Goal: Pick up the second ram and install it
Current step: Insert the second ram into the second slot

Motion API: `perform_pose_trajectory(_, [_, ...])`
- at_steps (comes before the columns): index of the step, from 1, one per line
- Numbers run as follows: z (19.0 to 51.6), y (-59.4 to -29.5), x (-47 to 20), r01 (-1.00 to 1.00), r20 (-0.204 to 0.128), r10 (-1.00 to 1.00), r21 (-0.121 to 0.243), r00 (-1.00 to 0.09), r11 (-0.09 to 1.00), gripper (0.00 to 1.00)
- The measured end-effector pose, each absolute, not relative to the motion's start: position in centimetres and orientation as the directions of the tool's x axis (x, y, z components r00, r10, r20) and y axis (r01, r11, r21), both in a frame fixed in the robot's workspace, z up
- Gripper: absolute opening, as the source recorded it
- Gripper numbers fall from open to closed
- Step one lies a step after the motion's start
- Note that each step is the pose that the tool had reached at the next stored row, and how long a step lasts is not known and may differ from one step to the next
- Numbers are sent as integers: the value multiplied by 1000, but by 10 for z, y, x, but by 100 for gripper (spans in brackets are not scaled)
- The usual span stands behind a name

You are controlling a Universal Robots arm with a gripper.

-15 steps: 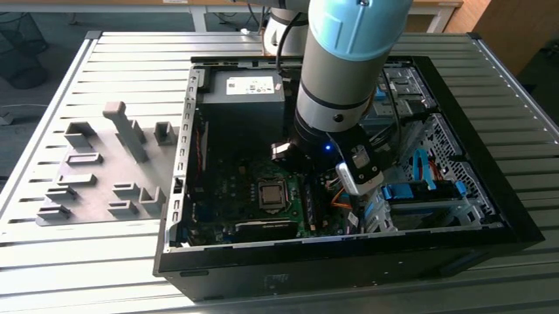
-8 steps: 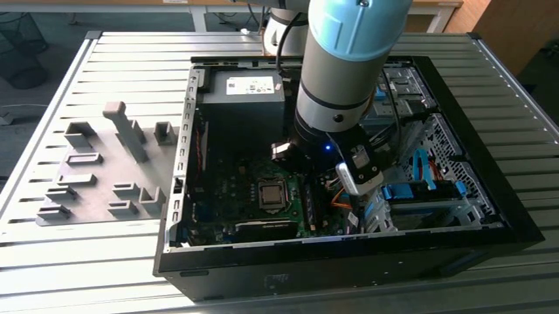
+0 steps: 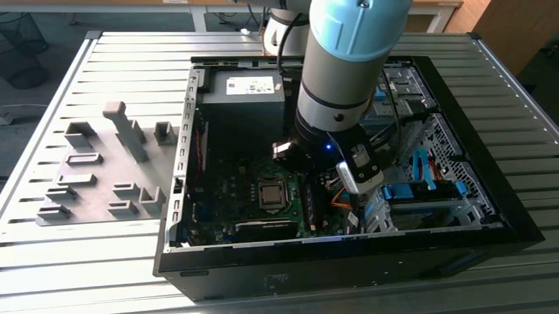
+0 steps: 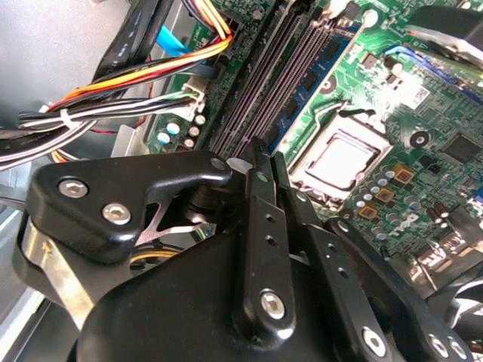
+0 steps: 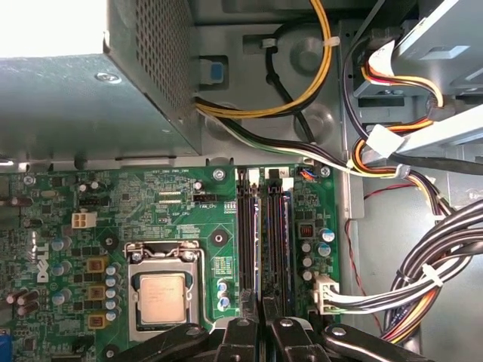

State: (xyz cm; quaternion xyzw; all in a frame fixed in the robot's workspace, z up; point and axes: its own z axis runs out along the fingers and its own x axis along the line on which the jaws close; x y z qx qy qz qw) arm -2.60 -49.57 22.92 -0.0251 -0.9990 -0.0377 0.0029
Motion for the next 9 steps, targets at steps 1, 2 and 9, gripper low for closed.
perform_pose_trajectory(1, [229,-496,-26,50,8,50,75,-999,996,14])
perform_pose_trajectory(2, [228,-495,-26,49,8,48,75,-999,996,14])
perform_pose_trajectory(9, [227,-495,-25,41,8,40,75,-999,996,14])
